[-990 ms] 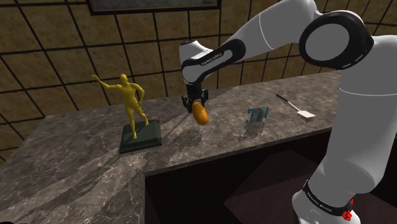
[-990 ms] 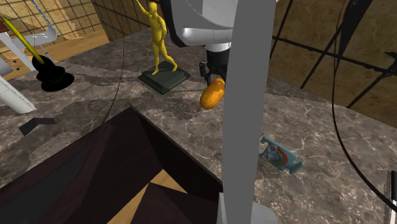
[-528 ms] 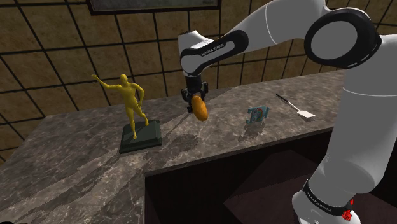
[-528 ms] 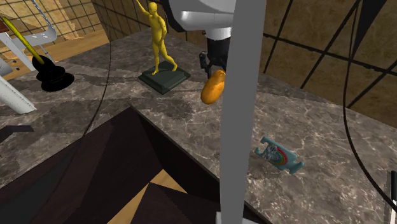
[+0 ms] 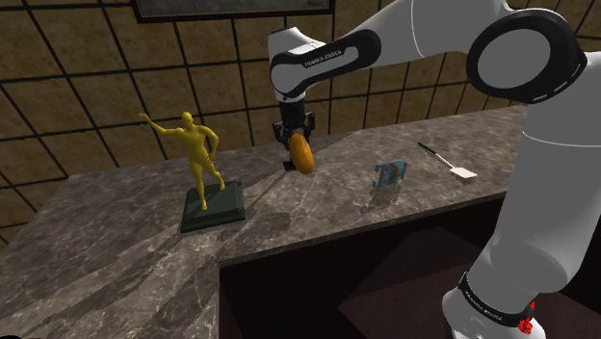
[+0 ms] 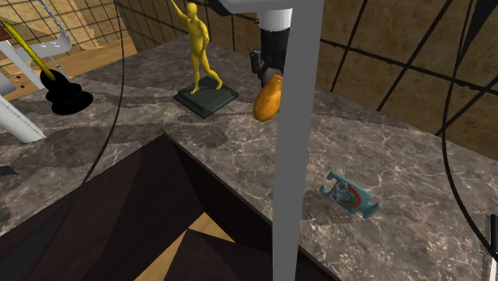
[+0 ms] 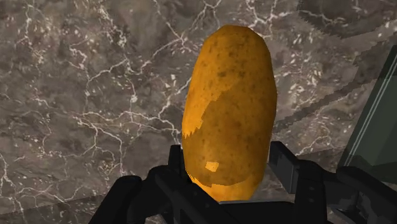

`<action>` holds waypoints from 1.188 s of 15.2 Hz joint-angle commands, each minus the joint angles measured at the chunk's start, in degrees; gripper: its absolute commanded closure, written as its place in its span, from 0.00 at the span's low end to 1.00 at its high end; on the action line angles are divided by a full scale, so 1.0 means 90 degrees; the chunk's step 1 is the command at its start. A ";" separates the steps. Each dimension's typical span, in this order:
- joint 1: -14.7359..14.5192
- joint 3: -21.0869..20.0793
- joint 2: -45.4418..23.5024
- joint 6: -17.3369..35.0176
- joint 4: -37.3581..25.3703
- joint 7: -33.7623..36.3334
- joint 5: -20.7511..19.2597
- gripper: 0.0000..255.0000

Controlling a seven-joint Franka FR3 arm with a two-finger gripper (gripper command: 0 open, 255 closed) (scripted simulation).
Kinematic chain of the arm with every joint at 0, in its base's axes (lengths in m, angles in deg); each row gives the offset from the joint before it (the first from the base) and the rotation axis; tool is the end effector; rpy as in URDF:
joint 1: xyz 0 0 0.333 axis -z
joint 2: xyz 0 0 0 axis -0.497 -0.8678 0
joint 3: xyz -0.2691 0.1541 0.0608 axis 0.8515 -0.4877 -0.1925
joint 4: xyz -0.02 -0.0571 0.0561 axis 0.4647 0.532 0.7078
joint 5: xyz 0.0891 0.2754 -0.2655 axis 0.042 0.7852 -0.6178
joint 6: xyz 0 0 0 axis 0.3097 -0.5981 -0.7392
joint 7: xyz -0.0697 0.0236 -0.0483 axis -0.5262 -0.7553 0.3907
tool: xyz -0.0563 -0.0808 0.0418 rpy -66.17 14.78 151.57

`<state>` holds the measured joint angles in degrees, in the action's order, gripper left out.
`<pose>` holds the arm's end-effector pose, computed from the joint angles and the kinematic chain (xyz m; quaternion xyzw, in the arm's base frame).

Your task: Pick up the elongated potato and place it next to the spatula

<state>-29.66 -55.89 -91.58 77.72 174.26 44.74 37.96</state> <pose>0.6182 0.0870 0.4616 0.9932 -0.1068 0.0039 0.0467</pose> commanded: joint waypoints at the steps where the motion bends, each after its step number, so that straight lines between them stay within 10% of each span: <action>1: 0.0000 -0.0004 0.0054 -0.0155 -0.0100 -0.0020 0.0016 1.00; 18: 0.1311 0.0989 0.1083 0.0381 0.1228 -0.2327 0.0228 1.00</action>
<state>-18.60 -47.64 -82.43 80.72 184.40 25.27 39.94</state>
